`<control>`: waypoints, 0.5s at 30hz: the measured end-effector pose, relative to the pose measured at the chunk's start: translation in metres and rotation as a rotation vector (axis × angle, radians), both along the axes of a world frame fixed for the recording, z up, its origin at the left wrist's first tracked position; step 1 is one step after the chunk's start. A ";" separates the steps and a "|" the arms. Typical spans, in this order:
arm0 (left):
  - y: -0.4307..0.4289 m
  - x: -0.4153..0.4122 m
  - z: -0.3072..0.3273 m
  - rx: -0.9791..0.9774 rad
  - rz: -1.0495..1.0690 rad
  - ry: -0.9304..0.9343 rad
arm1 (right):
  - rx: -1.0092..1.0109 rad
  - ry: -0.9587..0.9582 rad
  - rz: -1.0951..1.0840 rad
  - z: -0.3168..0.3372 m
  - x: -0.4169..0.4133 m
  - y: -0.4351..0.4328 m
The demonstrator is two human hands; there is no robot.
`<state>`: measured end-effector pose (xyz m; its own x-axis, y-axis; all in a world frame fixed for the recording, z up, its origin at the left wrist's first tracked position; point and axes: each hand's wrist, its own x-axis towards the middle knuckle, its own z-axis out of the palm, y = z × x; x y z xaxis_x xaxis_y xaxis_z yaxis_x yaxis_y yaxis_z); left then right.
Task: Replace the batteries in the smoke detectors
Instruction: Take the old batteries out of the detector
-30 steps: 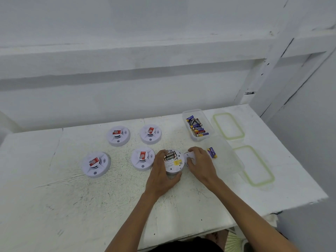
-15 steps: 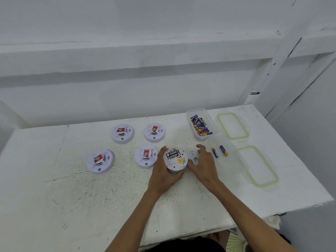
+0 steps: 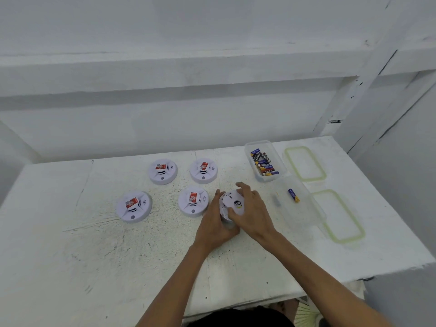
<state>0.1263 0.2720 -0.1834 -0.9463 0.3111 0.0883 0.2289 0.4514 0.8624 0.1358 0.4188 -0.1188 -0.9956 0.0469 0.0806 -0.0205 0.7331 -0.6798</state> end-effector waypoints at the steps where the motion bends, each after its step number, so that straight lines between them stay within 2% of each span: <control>1: -0.001 0.000 -0.001 -0.010 0.000 -0.003 | 0.026 -0.006 0.007 -0.001 -0.001 -0.001; 8: -0.003 0.002 0.002 0.057 0.065 -0.038 | 0.075 -0.032 0.019 -0.002 -0.003 -0.004; 15: -0.004 0.001 0.004 0.033 -0.011 0.015 | 0.049 -0.039 0.086 0.001 -0.004 0.006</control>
